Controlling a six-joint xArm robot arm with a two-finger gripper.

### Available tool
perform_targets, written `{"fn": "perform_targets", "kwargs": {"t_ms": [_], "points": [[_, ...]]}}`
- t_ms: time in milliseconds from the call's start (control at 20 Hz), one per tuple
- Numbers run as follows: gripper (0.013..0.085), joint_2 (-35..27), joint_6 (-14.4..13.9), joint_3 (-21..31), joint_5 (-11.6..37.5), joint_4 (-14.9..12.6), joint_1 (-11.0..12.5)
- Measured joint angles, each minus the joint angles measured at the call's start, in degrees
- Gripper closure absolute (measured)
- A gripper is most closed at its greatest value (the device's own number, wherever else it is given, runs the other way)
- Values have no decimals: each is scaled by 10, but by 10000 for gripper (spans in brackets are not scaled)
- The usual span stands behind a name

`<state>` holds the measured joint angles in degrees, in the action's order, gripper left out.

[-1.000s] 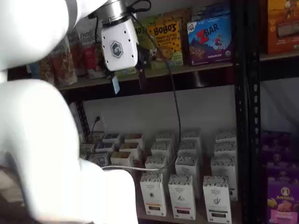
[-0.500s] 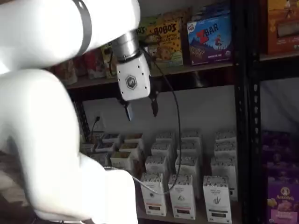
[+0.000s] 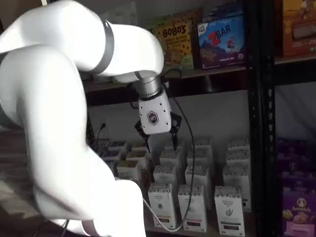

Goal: Pick up the white box with a green strip in the middle, on the bottom shelf, the sixth box from the left

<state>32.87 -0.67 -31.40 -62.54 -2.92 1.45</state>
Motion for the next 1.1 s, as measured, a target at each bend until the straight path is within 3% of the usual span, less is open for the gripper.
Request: {"fn": "perform_targets", "kwargs": {"t_ms": [300,600,700,1100], "points": [[130,-94,14,30,114,-10,25],[130,-201,-7,36,226,-52,40],[130,-242,1,37,277,-48,48],[130,-376,35,7,393,-23,65]]}}
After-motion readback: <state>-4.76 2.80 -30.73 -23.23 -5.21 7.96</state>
